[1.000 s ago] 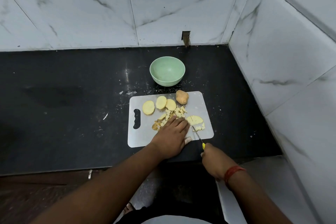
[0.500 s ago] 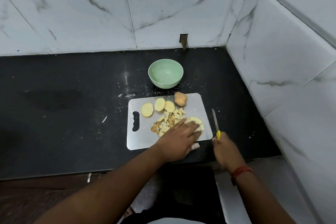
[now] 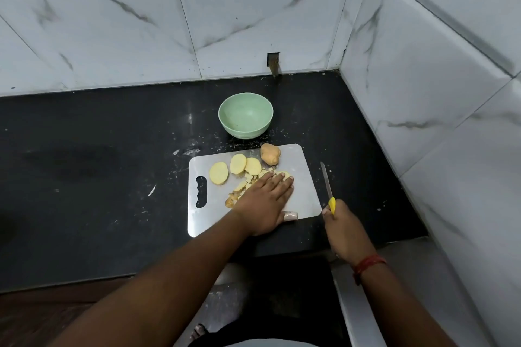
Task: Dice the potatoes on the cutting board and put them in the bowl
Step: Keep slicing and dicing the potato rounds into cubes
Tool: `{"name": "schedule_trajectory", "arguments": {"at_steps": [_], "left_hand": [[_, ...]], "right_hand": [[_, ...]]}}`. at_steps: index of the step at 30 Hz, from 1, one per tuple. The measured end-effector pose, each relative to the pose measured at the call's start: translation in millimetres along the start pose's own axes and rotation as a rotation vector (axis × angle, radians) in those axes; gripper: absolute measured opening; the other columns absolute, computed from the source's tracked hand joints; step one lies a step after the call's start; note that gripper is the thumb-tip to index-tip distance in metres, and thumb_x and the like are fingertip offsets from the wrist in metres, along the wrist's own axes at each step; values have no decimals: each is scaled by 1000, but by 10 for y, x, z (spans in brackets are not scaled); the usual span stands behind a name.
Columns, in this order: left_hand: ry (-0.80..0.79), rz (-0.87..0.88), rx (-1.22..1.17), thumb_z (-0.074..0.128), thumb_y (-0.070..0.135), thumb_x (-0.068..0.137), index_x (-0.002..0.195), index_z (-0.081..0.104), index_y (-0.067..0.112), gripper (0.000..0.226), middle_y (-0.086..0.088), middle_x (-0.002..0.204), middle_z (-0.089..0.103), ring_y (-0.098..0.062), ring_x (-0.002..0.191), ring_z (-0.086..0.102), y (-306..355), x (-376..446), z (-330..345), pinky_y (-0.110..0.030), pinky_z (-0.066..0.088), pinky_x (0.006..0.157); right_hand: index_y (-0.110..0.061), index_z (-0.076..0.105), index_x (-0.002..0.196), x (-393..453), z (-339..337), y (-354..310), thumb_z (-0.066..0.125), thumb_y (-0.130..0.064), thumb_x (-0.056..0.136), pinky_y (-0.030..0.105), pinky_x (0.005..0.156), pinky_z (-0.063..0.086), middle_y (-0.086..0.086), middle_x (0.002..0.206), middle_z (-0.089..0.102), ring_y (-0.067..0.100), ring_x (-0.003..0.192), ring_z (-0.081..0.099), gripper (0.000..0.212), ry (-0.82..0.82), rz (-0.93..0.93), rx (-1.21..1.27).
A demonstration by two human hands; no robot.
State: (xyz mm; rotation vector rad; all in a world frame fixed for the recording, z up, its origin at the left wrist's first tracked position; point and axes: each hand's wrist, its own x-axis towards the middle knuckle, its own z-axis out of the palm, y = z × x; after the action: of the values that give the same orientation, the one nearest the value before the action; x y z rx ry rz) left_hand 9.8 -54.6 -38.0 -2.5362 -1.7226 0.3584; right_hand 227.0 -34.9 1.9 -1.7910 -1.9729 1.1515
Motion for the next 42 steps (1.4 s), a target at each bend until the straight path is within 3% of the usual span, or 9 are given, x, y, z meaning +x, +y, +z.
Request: {"name": "schedule_trajectory", "arguments": {"at_steps": [4,7,11,18,23,25,29,38,42], "left_hand": [[80,-35,-30,23,51,103,158,33,11,68,-14,168,21,-32,156,15,-48,-115,74,-48,5,127],[208,-90,-93,31,52,105,154,41,12,64,-14,166,25,-31,154,21,-16,-229,126,-51,17,125],[239,-254,-191,27,59,105,158,34,14,70,-13,168,19,-30,156,16,70,-386,197,-52,19,125],[196,-422,-285,12,65,104,160,30,13,78,-16,168,18,-32,156,15,-14,-499,428,-55,24,122],[179,-355,-308,29,61,102,163,11,14,79,-16,170,1,-31,157,1,-137,-511,522,-50,16,126],[197,-351,-320,31,57,102,163,14,12,77,-17,170,4,-32,157,3,-151,-506,521,-50,17,126],[237,-333,-368,36,52,101,160,23,8,75,-18,168,12,-33,157,9,-181,-504,545,-52,22,124],[289,-359,-430,40,50,102,161,22,9,74,-14,169,13,-28,157,6,-216,-568,529,-48,13,127],[305,-362,-412,39,48,105,160,26,11,68,-12,169,17,-25,157,10,-294,-666,478,-46,9,128]], "right_hand": [[-18,45,98,104,70,-31,39,-29,102,37,57,50,9,83,59,24,66,60,13,-44,20,37],[-17,51,102,259,148,-175,42,-22,101,39,75,54,6,97,63,24,86,63,10,31,-76,38],[-15,53,114,518,305,-426,43,-17,102,25,81,42,1,112,59,15,100,57,16,125,-200,80],[-15,46,136,661,719,-594,43,-6,98,32,98,45,5,129,58,21,116,55,39,90,-325,34],[-12,43,141,606,972,-631,43,1,94,31,105,41,8,134,55,21,124,50,48,140,-364,34],[-10,41,142,587,1044,-671,43,3,94,27,106,38,10,135,53,21,126,48,50,151,-358,47],[-10,40,144,563,1122,-749,43,5,93,29,108,39,11,136,52,22,127,48,53,169,-362,85],[-16,38,145,591,1135,-782,44,-4,98,31,108,39,5,141,51,20,129,48,49,110,-339,156],[-25,49,129,547,939,-691,41,-14,101,32,89,50,-3,120,63,16,104,61,31,143,-271,301]]}}
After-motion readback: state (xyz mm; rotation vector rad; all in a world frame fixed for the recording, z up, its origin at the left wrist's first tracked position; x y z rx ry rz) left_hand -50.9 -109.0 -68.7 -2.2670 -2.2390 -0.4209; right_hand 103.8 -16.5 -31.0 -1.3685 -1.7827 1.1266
